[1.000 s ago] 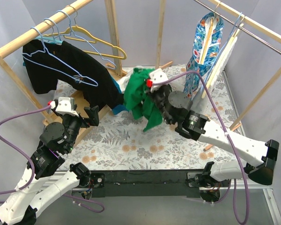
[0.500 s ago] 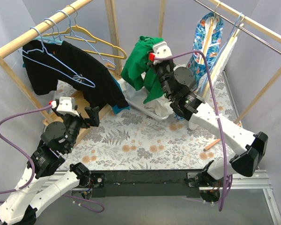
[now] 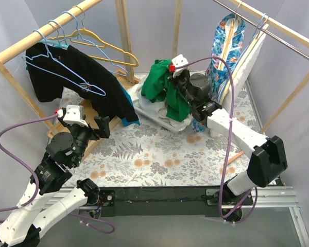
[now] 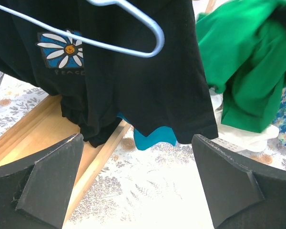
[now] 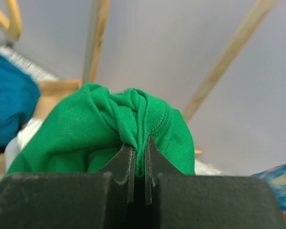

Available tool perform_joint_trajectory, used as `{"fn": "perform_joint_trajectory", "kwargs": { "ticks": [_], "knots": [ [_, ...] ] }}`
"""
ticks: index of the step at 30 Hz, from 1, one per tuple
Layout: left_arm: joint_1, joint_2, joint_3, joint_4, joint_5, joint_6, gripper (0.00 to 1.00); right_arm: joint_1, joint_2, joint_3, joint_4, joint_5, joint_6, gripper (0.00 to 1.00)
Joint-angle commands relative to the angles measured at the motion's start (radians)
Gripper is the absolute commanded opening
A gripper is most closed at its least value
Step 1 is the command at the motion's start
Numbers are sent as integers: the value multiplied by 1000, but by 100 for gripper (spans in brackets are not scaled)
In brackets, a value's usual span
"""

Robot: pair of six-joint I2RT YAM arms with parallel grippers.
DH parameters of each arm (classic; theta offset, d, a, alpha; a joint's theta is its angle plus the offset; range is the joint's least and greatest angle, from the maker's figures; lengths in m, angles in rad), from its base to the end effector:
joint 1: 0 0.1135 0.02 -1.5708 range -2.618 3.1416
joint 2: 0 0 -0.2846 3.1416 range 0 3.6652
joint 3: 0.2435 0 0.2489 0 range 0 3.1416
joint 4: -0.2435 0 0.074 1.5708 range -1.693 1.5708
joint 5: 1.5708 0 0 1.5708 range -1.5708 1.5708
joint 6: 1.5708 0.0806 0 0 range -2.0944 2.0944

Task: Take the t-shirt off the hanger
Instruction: Pick up the T-shirt and place it in the bin.

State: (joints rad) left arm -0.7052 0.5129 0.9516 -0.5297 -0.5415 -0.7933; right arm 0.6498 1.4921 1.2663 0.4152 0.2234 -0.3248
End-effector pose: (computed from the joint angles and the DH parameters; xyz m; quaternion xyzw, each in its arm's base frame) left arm 0.1089 -0.0382 0.3971 -0.2115 0.7030 -0.2978 0.6102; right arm 0.3264 0.2256 0.4304 -0.2205 0.5996 0.0538 0.7674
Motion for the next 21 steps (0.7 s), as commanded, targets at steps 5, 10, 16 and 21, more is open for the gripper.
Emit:
{"fn": "perform_joint_trajectory", "kwargs": {
  "ticks": [5, 10, 16, 21],
  "knots": [
    [0, 6, 30, -29, -12, -7, 98, 2, 126, -125, 120, -118, 142, 1],
    [0, -5, 29, -39, -14, -17, 98, 1, 206, -182, 137, -20, 196, 1],
    [0, -16, 21, -46, -15, -20, 98, 2, 292, -145, 25, 65, 253, 1],
    [0, -19, 21, -46, -20, -18, 98, 24, 202, -143, 10, 74, 267, 32]
  ]
}}
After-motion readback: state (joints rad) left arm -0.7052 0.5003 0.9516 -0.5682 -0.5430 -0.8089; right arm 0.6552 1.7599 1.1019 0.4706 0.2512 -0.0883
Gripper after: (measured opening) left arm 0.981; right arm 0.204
